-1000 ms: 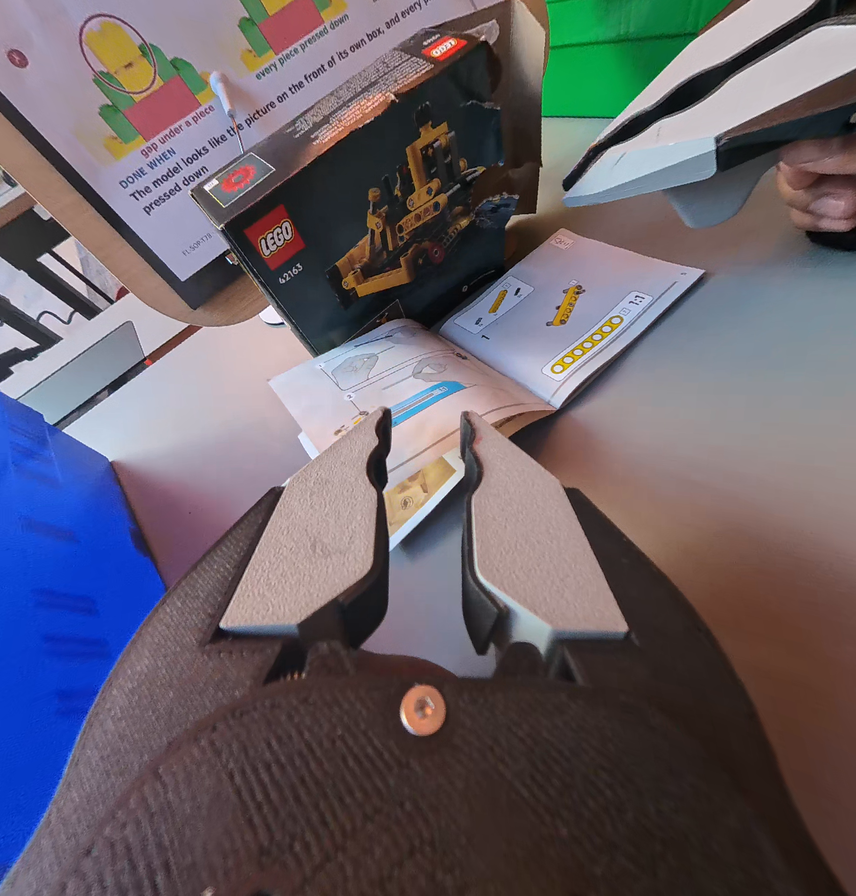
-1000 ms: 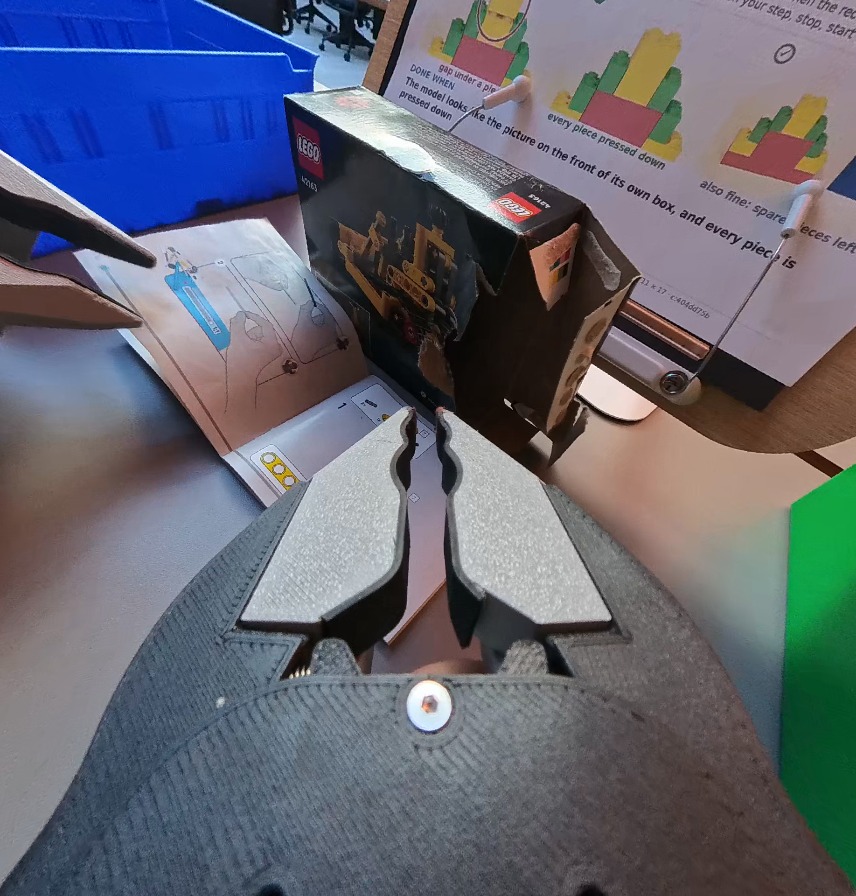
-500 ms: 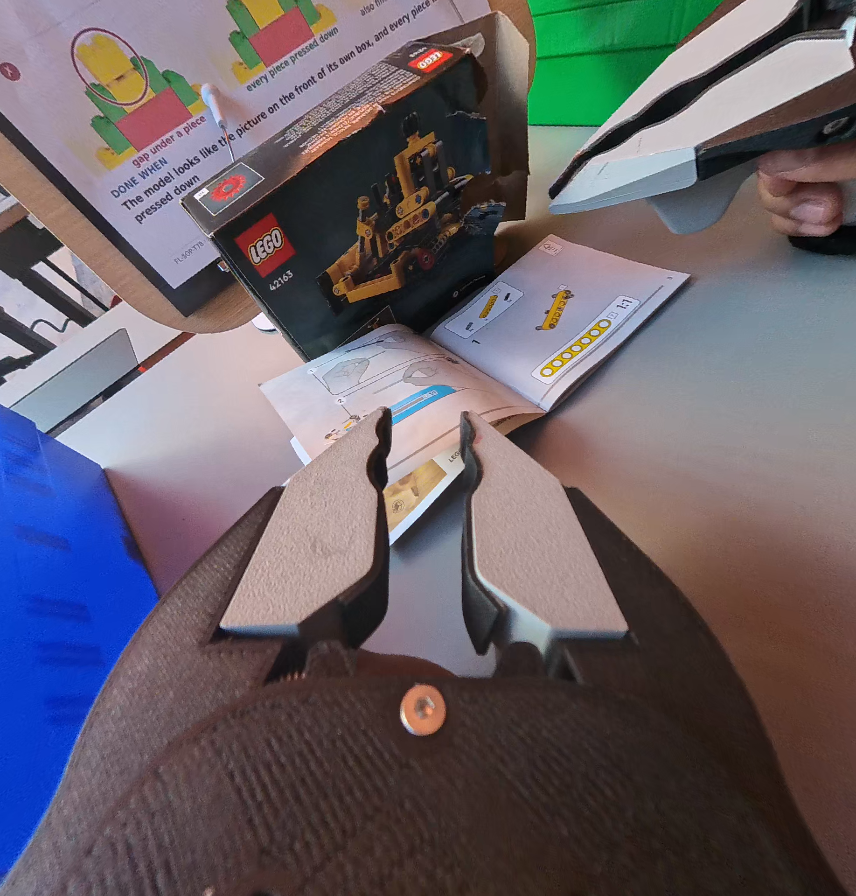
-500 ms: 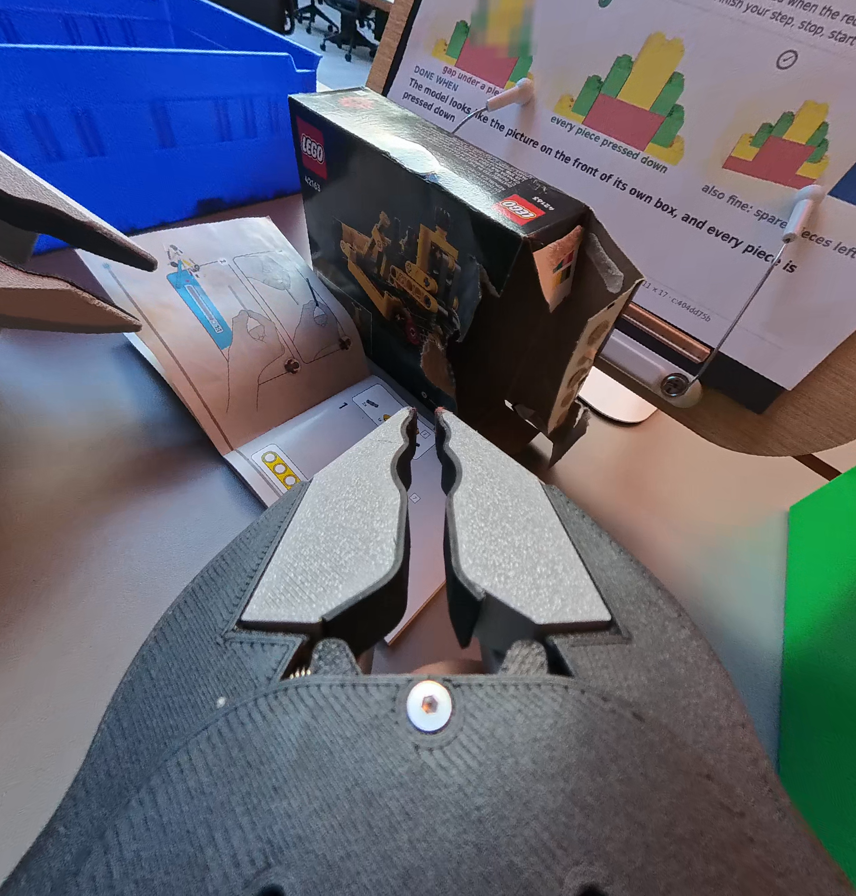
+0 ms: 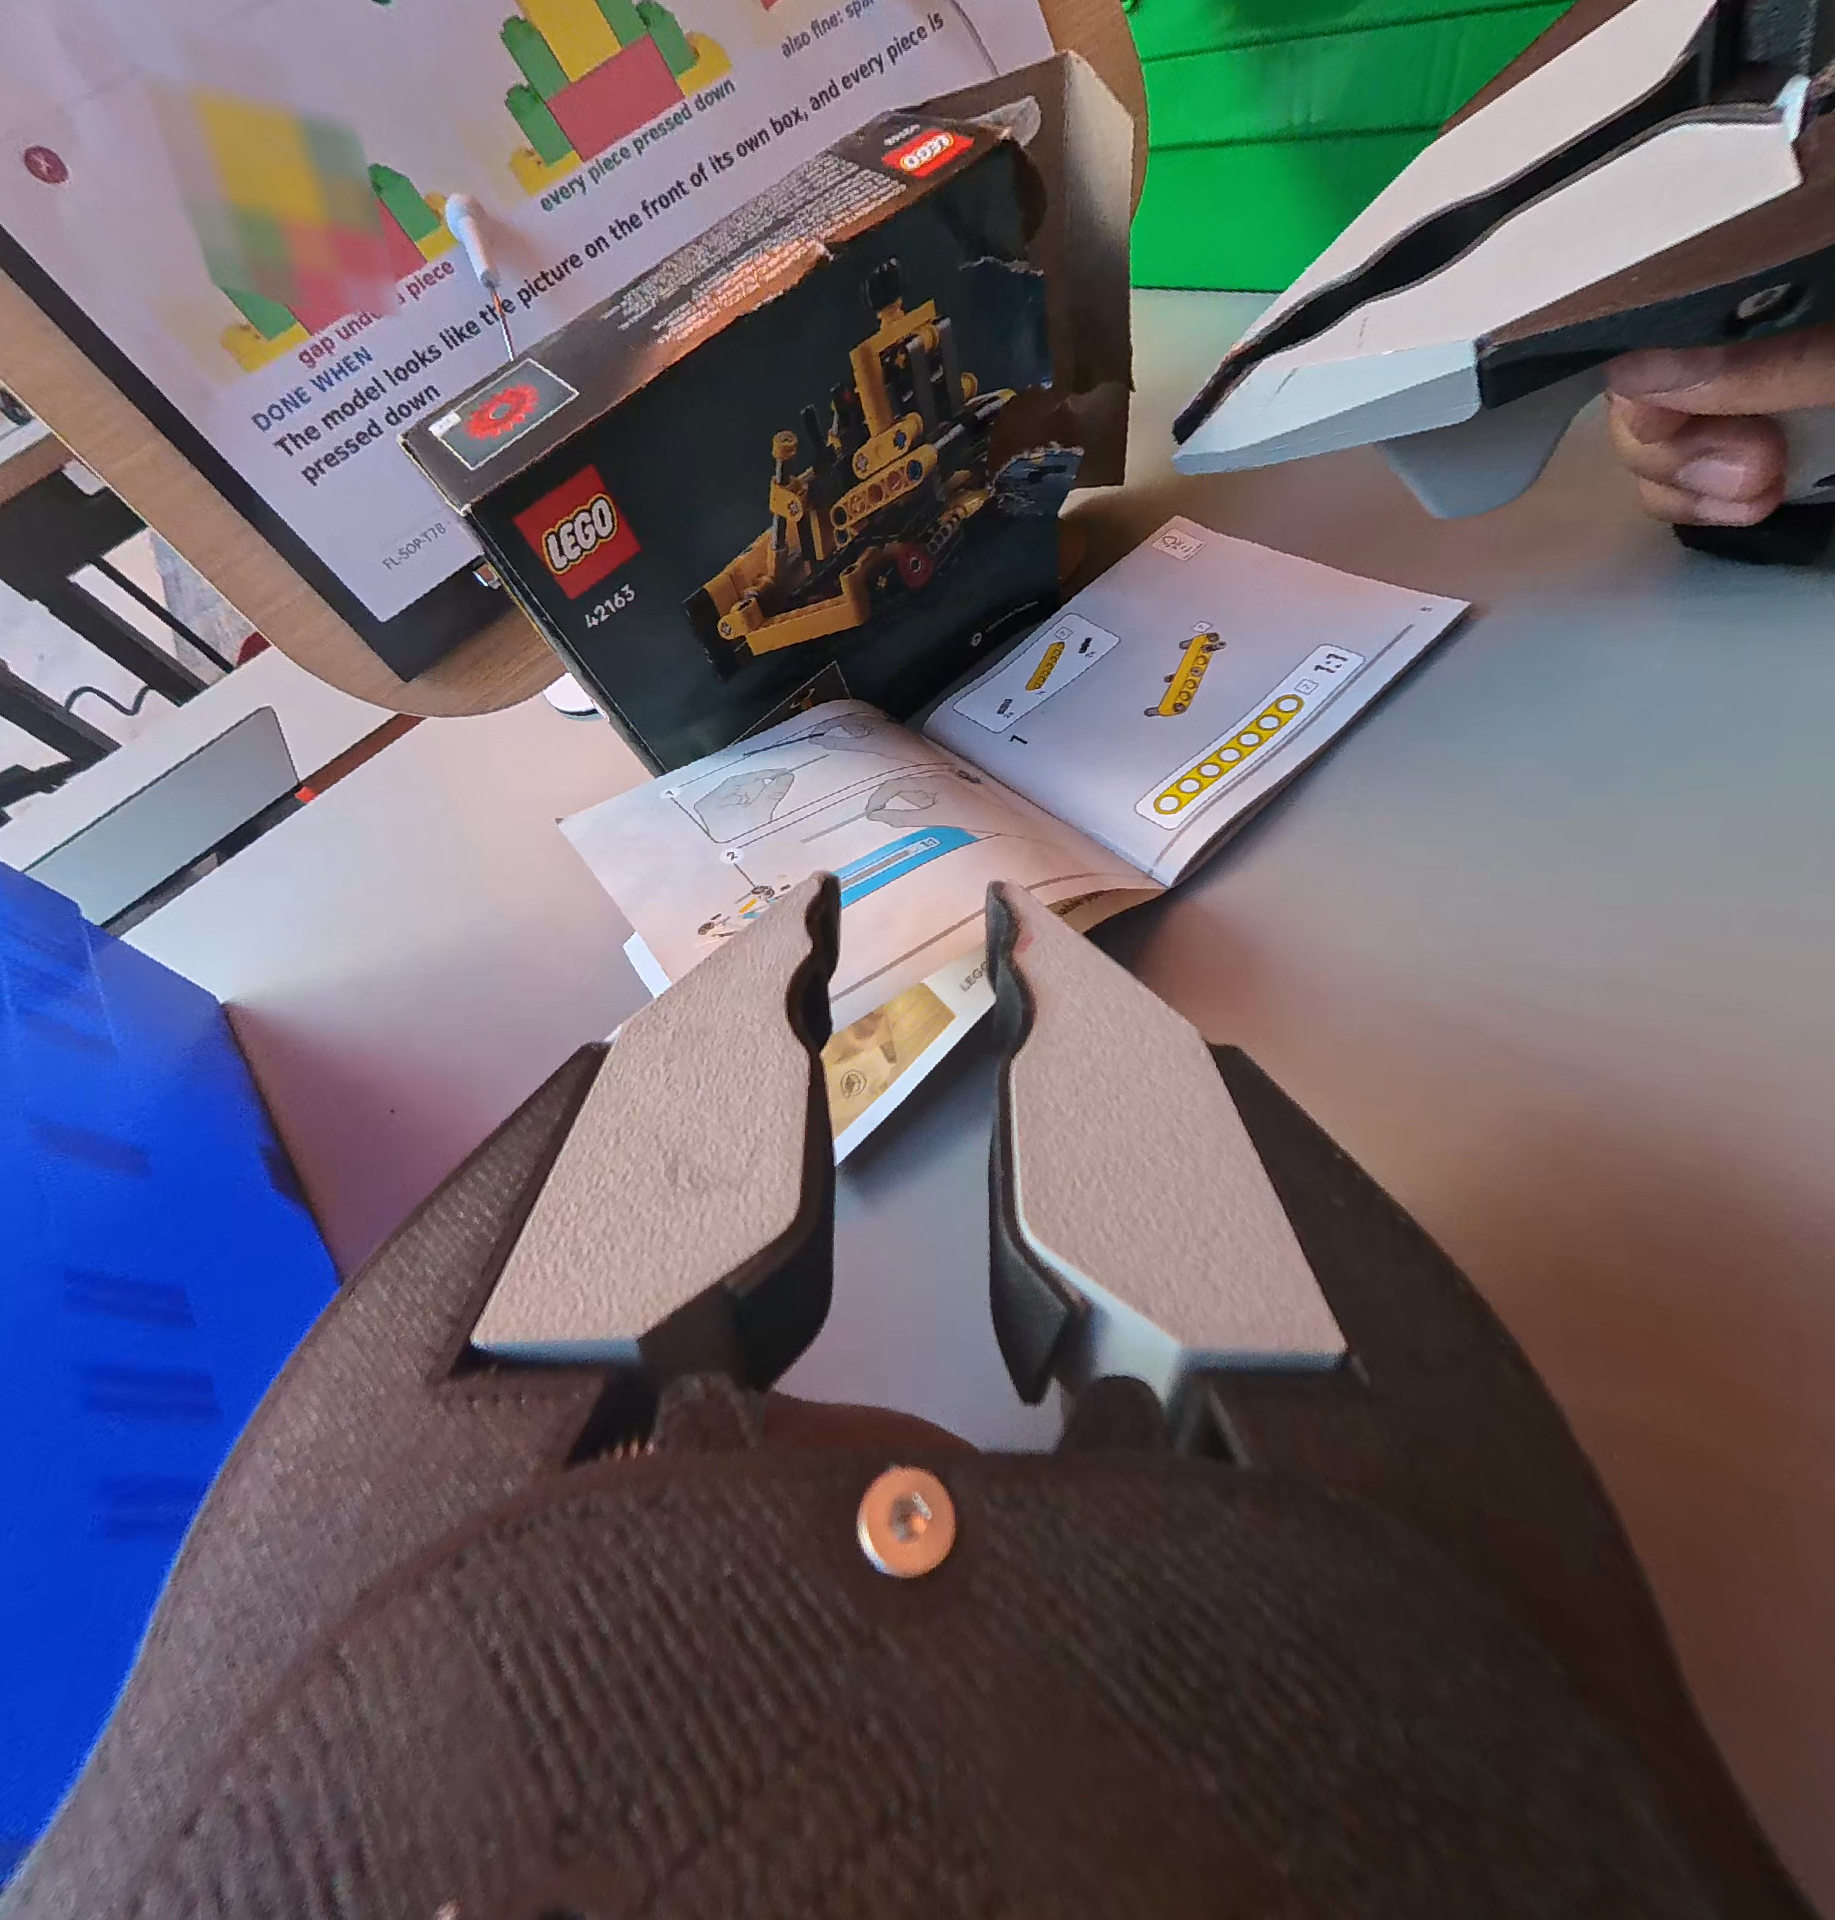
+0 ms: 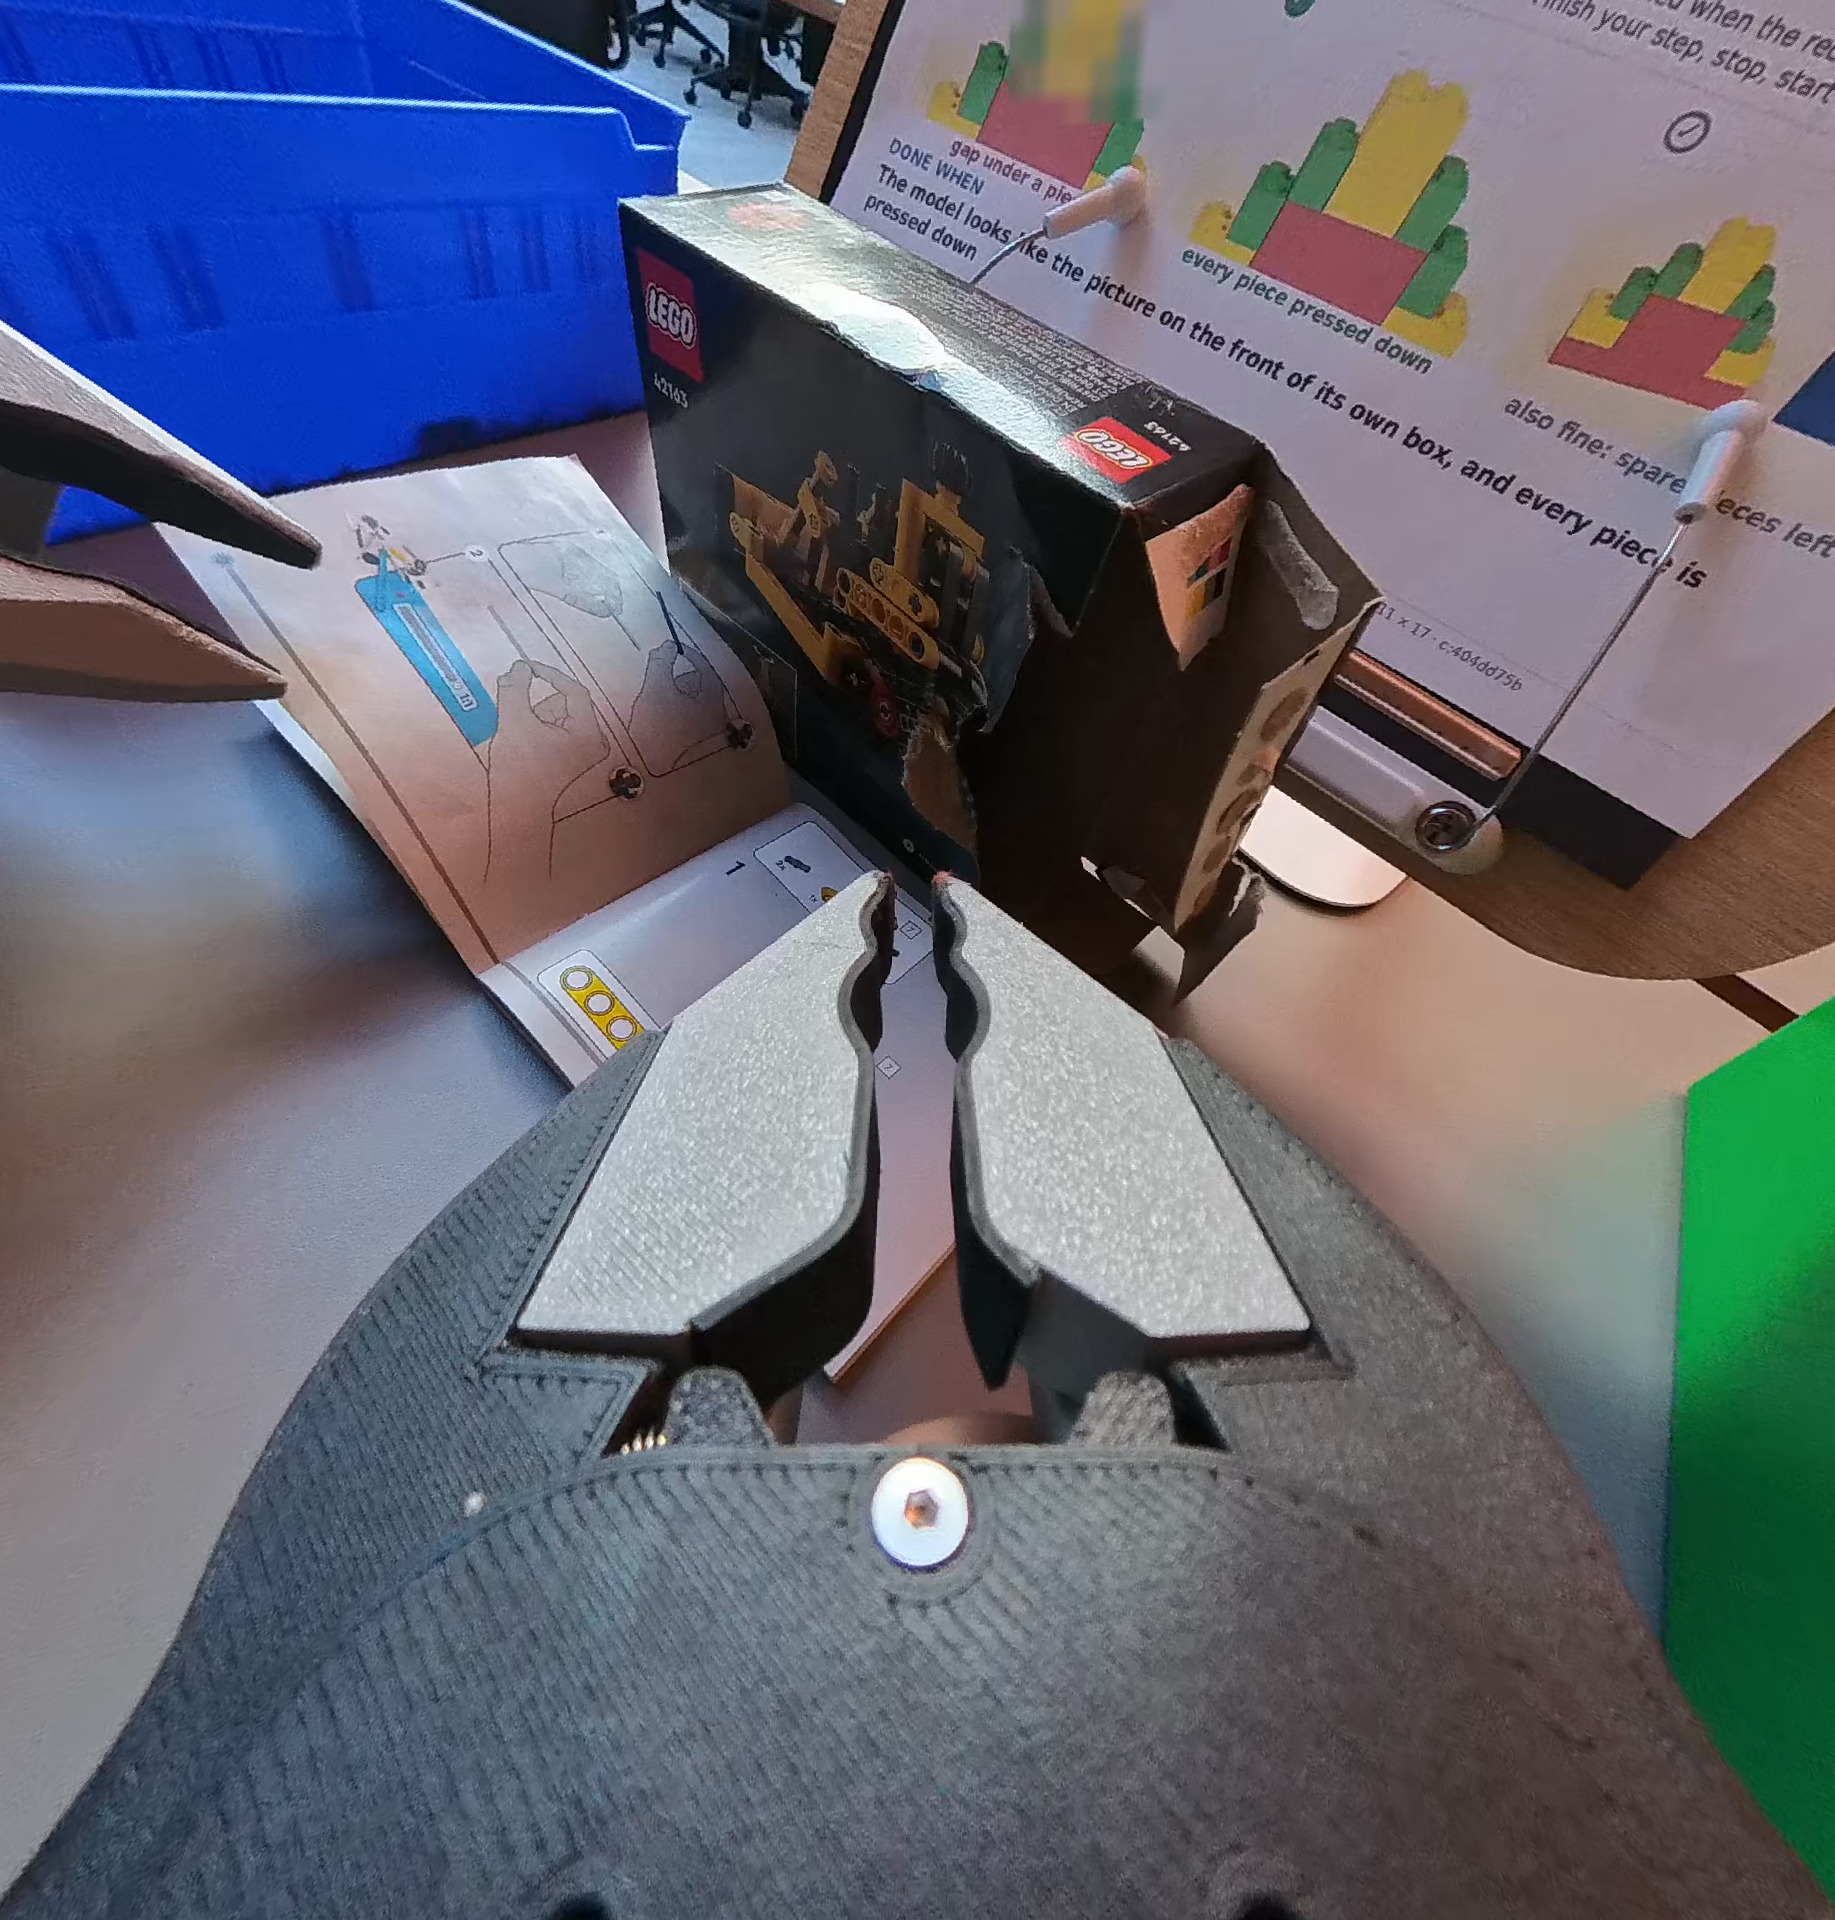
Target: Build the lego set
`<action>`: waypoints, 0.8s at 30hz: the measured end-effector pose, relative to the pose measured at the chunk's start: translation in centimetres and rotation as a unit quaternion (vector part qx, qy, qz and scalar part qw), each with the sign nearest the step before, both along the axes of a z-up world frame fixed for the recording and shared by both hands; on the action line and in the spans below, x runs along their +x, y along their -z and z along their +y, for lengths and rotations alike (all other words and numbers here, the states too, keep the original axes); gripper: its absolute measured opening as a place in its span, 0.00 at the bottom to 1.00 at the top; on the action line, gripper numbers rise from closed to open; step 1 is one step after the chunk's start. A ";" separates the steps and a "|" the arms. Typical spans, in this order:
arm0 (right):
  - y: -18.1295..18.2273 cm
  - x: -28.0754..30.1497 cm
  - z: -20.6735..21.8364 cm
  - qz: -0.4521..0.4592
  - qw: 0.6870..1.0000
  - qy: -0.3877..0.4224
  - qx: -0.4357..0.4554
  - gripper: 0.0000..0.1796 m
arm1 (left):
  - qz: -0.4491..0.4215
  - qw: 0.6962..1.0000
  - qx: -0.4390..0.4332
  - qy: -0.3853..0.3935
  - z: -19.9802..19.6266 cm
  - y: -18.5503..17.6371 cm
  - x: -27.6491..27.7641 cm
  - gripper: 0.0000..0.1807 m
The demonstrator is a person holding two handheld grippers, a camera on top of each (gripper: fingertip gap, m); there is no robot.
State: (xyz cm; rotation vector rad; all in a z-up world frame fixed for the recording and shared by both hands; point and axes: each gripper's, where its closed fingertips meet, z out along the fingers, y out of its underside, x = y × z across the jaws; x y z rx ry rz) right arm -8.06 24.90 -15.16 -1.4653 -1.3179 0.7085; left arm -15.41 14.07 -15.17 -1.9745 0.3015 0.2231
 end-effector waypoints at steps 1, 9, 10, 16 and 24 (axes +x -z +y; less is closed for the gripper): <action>0.0 0.0 0.0 0.000 1.000 0.000 0.001 0.02 | -0.001 1.000 0.003 0.005 0.0 -0.1 0.2 0.15; 0.0 -0.1 -0.3 -0.002 1.000 -0.004 0.005 0.02 | 0.008 0.988 0.018 0.151 -1.2 -0.4 6.6 0.13; 0.0 -0.1 -0.3 -0.002 1.000 -0.004 0.005 0.02 | 0.014 0.989 0.010 0.149 -1.2 0.1 6.7 0.13; 0.0 -0.1 -0.5 -0.001 1.000 -0.005 0.005 0.03 | 0.002 0.989 -0.013 0.150 -1.1 1.2 6.9 0.12; 0.1 -0.2 -0.7 -0.006 1.000 -0.010 0.008 0.03 | 0.031 0.987 -0.019 0.154 -1.2 1.8 7.3 0.12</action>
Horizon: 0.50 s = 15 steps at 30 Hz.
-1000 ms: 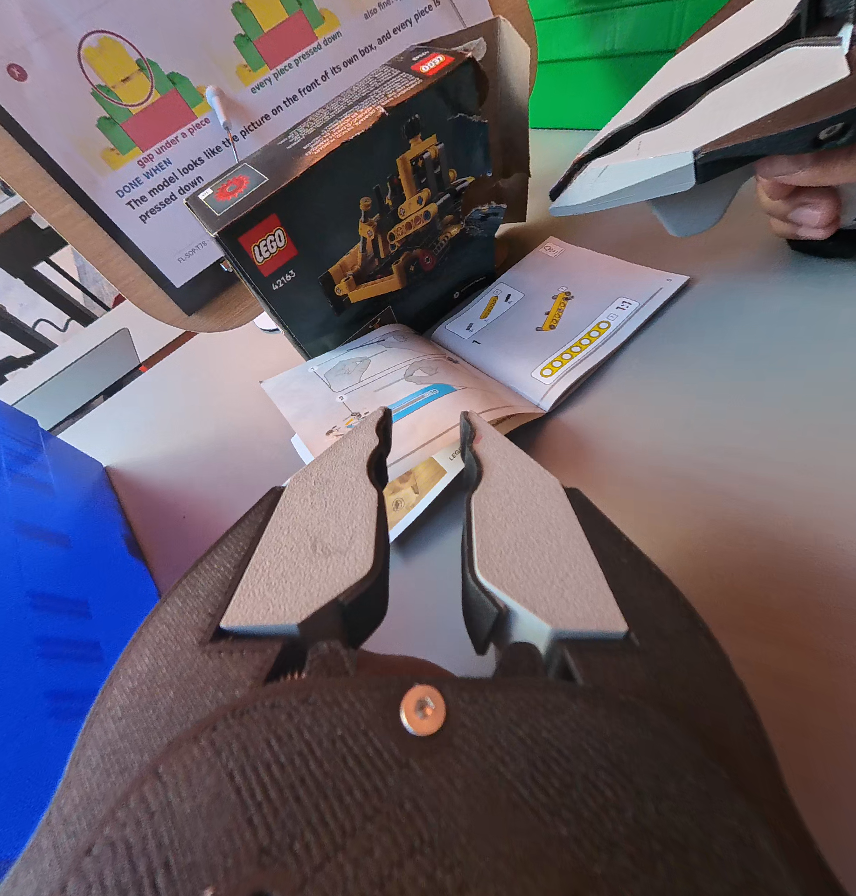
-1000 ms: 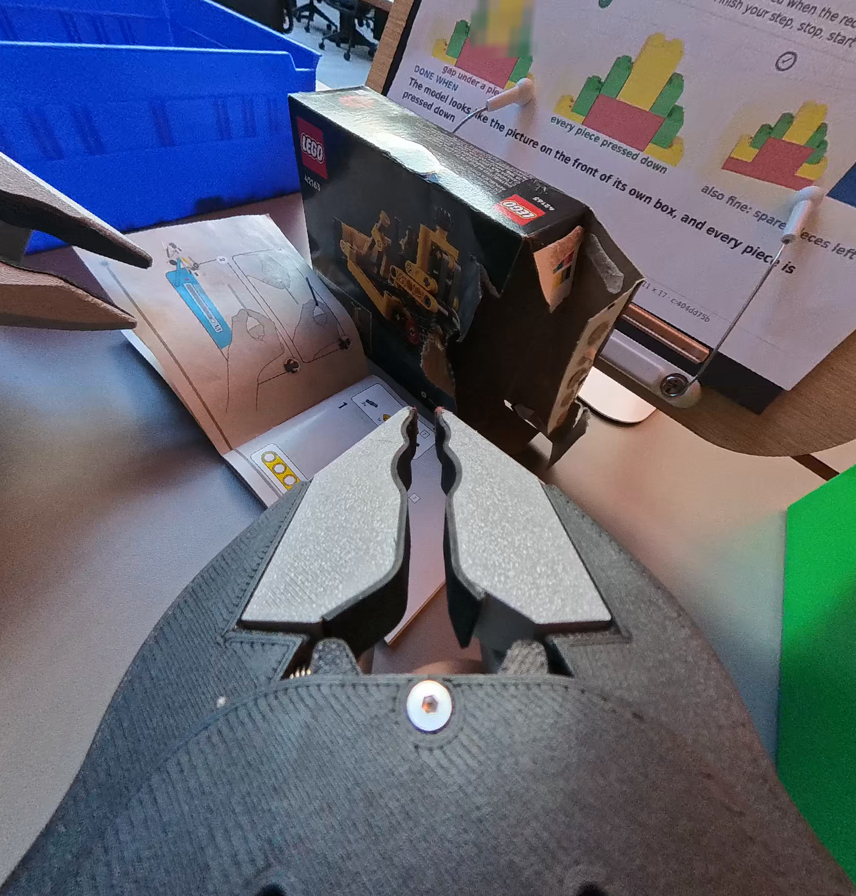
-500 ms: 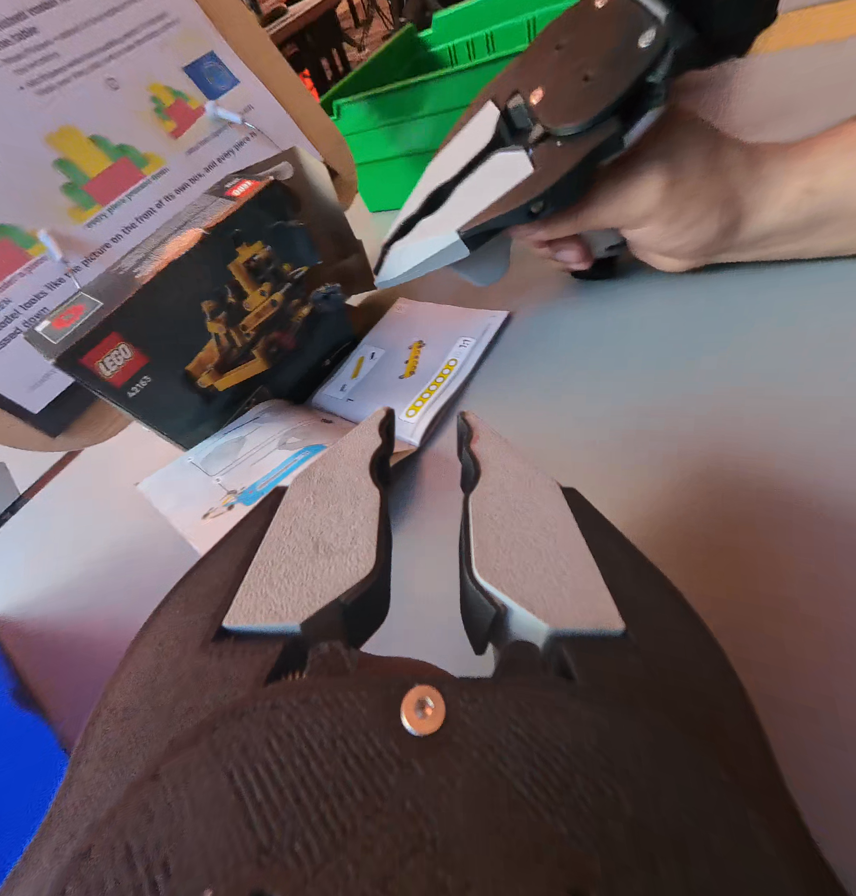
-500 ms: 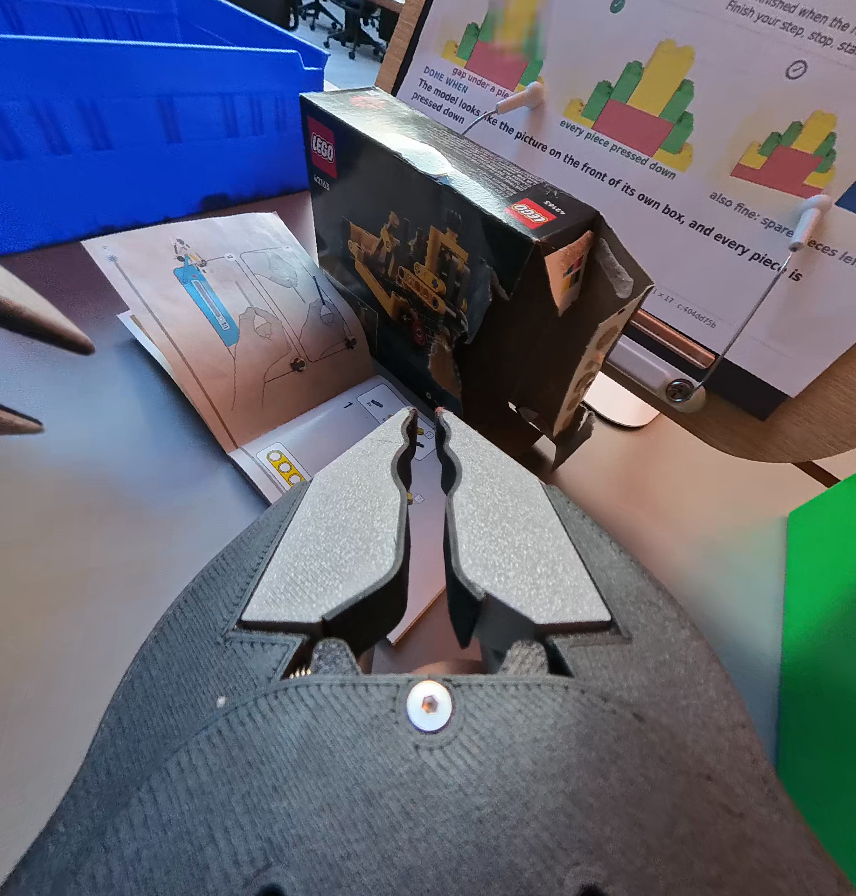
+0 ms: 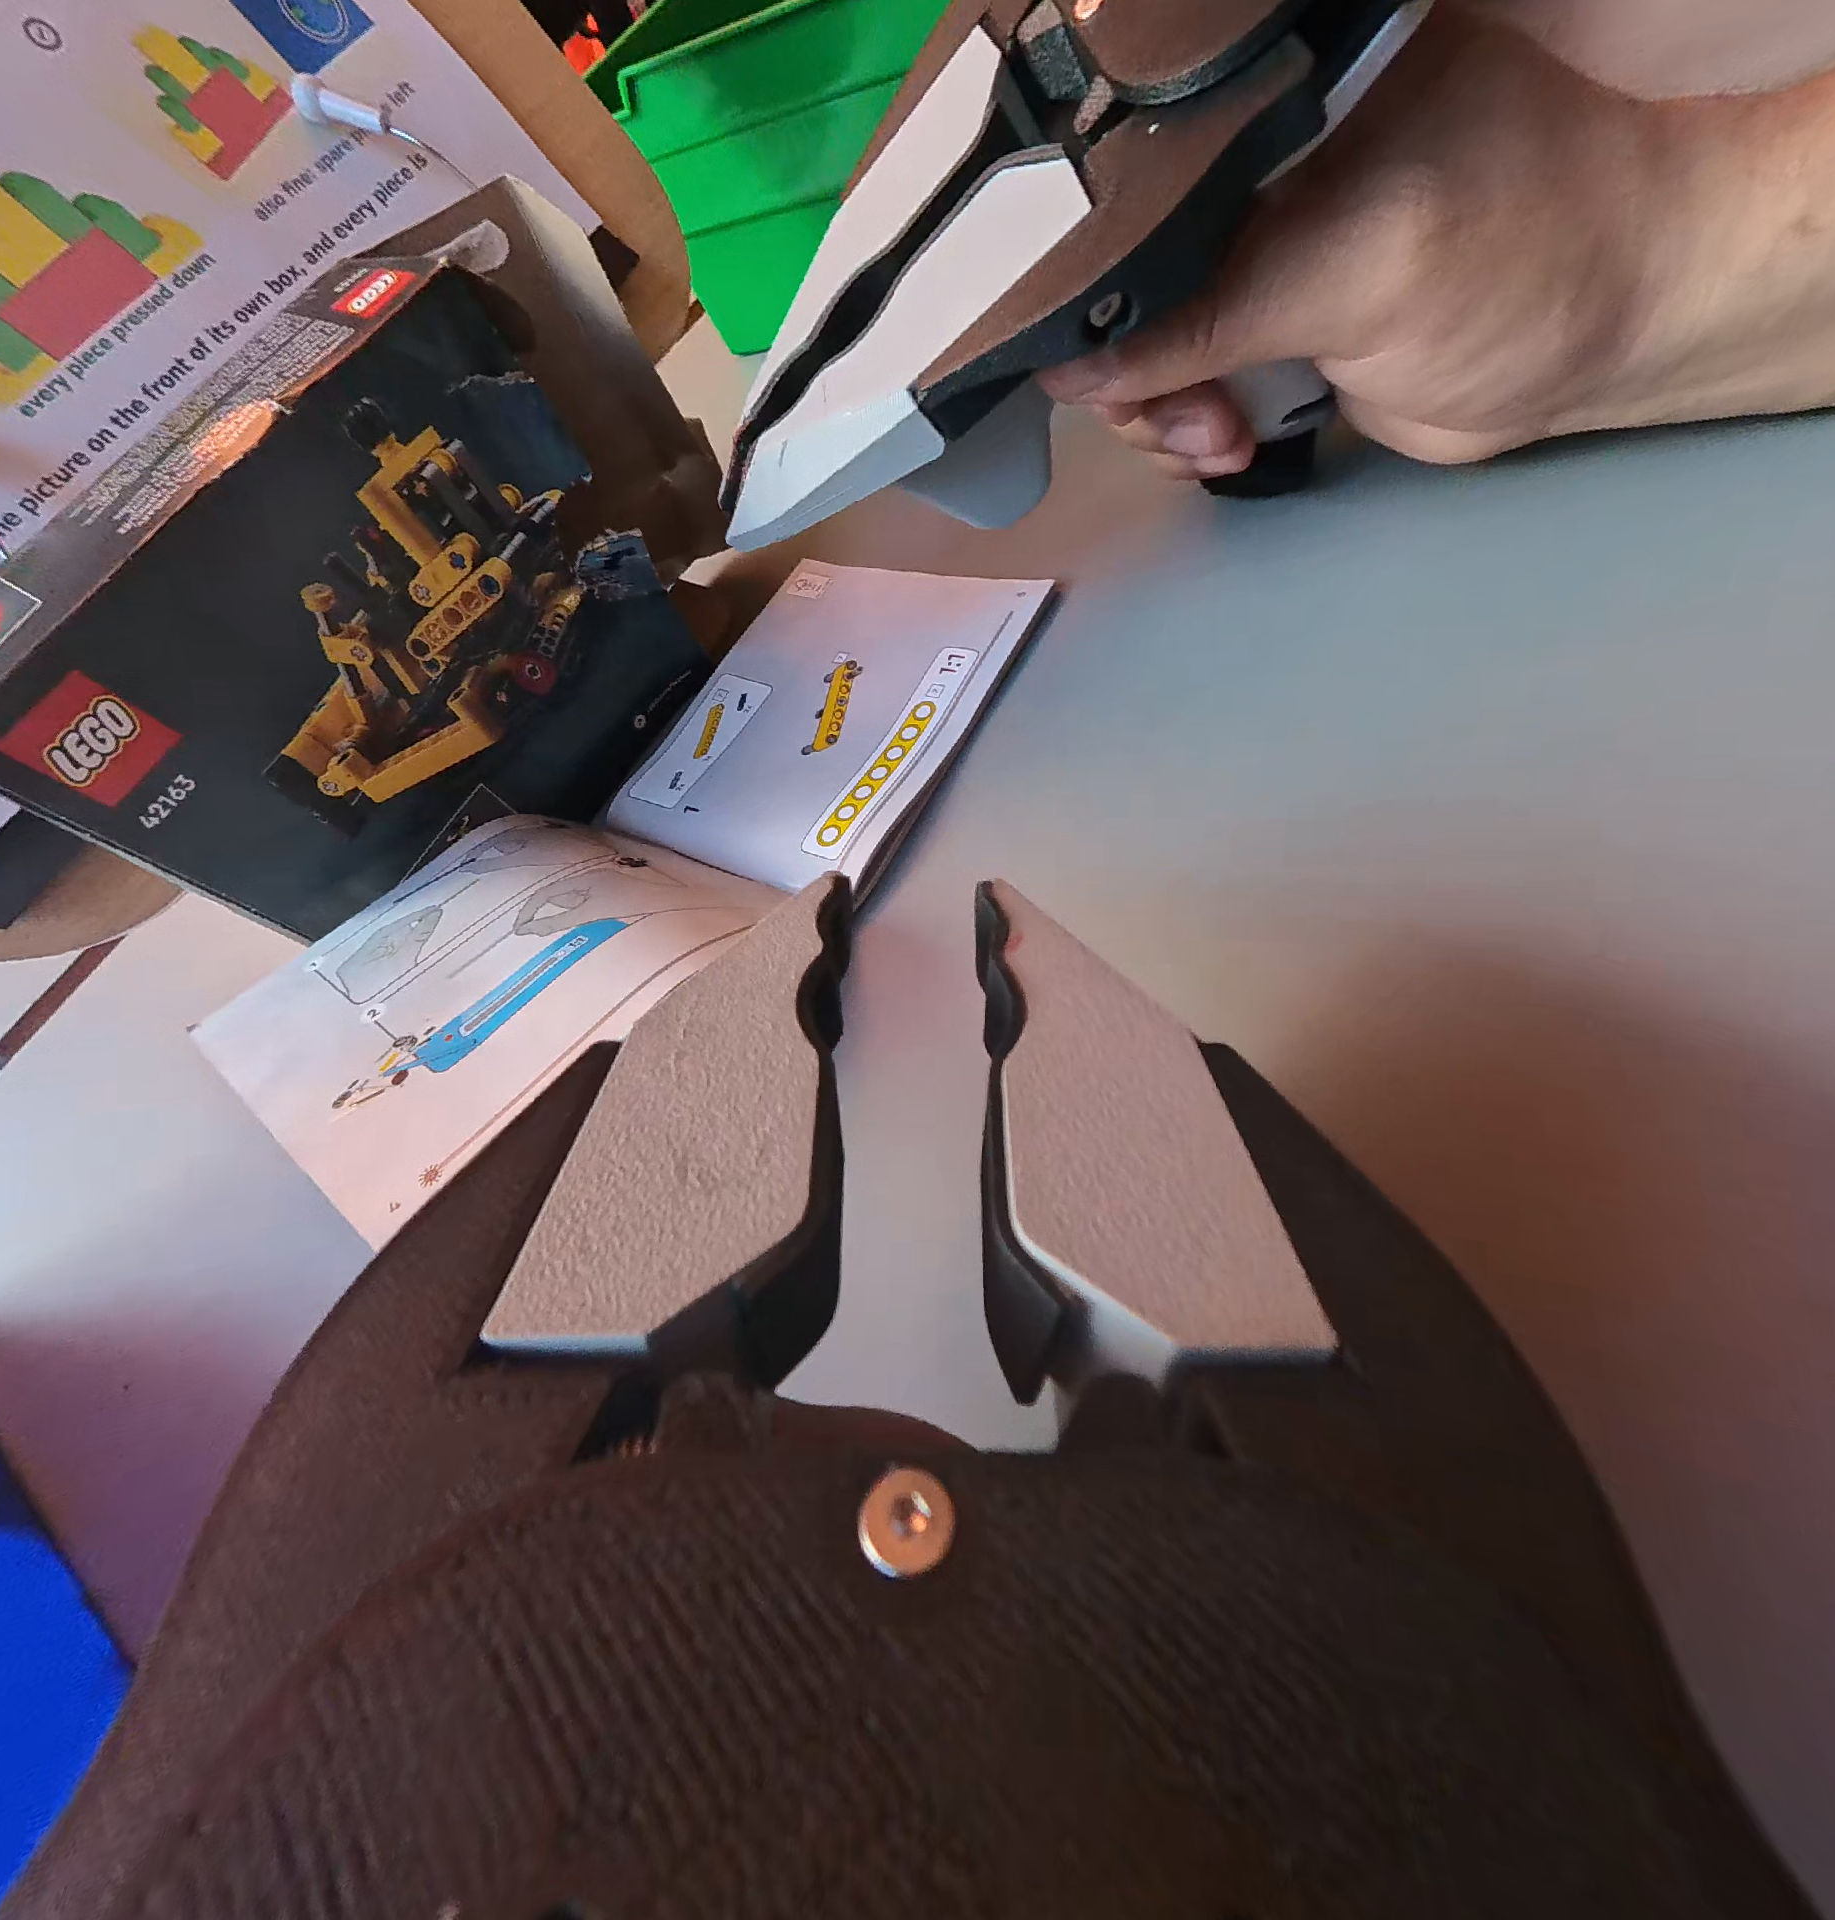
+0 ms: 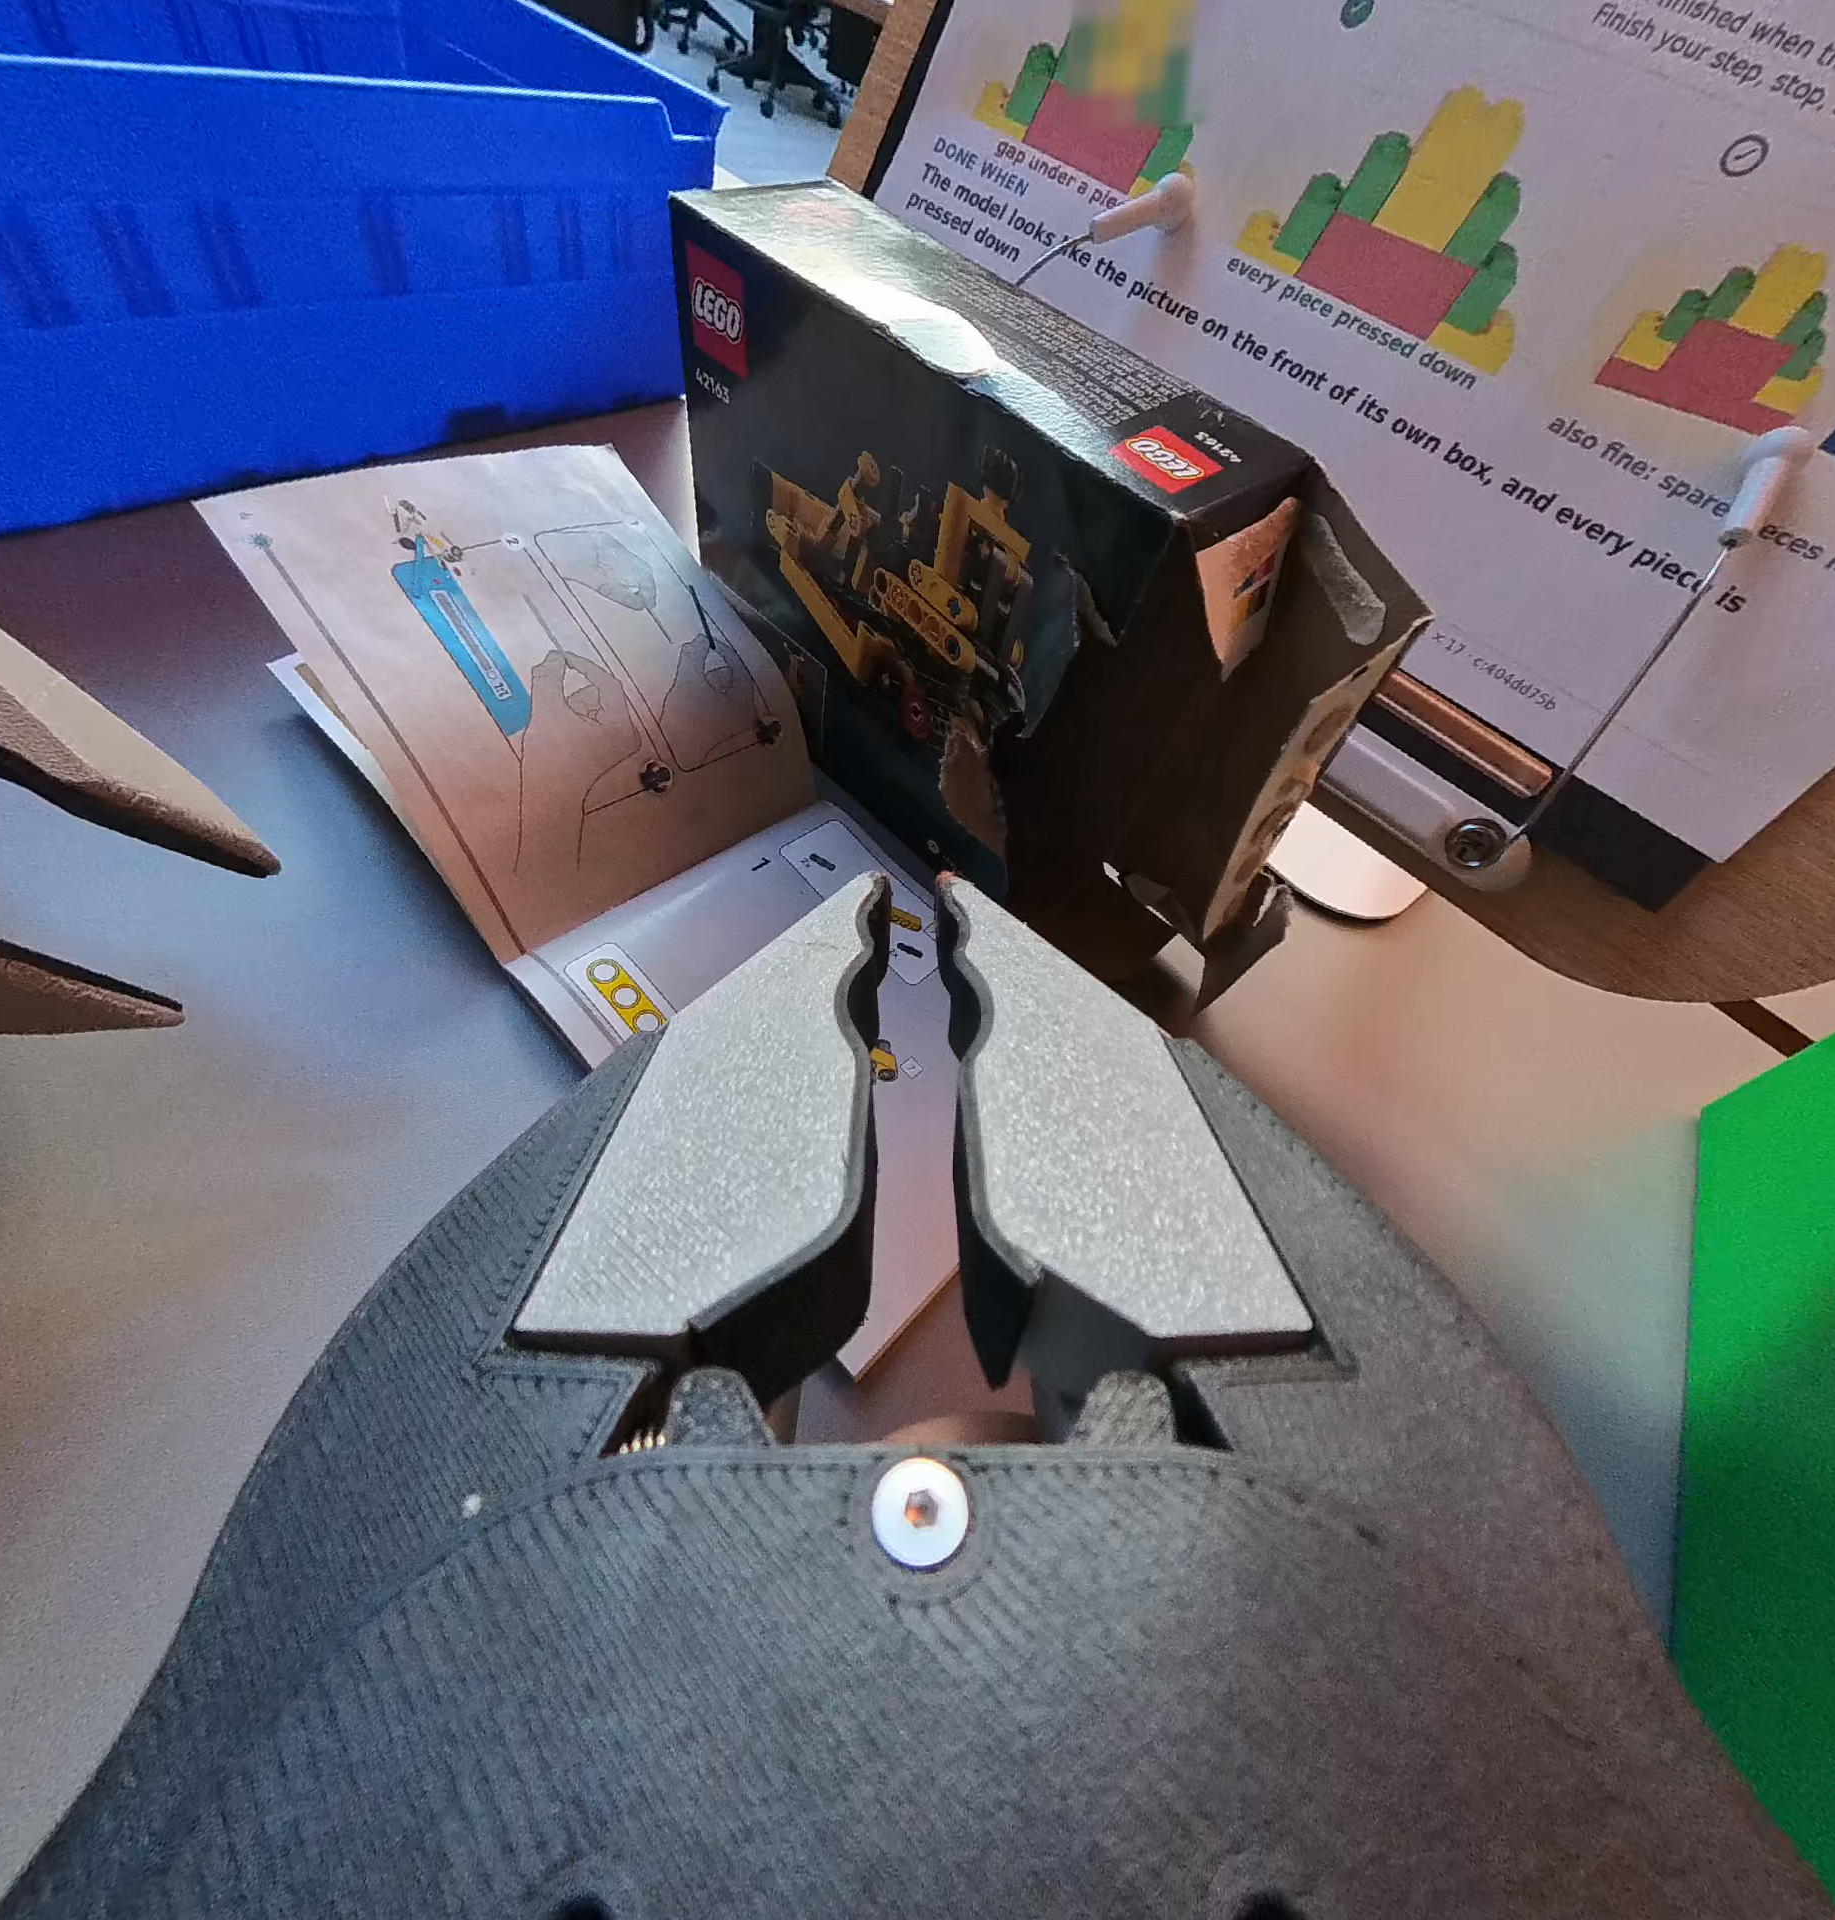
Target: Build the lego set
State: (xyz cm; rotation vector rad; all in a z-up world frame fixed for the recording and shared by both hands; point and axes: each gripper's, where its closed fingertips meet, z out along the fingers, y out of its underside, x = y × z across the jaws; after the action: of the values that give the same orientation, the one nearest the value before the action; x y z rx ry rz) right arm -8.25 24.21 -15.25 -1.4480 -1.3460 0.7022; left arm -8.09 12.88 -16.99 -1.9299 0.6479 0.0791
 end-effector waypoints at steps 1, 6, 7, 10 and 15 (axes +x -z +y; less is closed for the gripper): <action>0.0 0.0 0.0 0.000 1.000 0.001 -0.001 0.03 | 0.002 1.000 0.000 -0.001 0.0 0.0 -0.1 0.12; 0.0 0.0 0.0 -0.001 1.000 0.001 -0.001 0.03 | 0.011 1.000 0.001 -0.004 0.1 0.1 -0.2 0.12; 0.1 0.0 0.0 -0.002 1.000 0.001 0.000 0.03 | 0.011 1.000 0.001 -0.005 0.1 0.1 -0.2 0.12; 0.1 0.0 0.0 -0.003 1.000 0.002 0.001 0.03 | 0.010 1.000 0.001 -0.008 0.1 0.1 -0.4 0.12; 0.1 0.0 0.0 -0.003 1.000 0.002 0.001 0.03 | 0.008 1.000 0.002 -0.017 0.3 0.1 -0.7 0.11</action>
State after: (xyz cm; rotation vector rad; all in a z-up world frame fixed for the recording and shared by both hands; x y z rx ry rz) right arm -8.20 24.23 -15.34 -1.4520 -1.3484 0.6944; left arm -8.79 13.14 -17.04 -1.9380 0.6254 0.1158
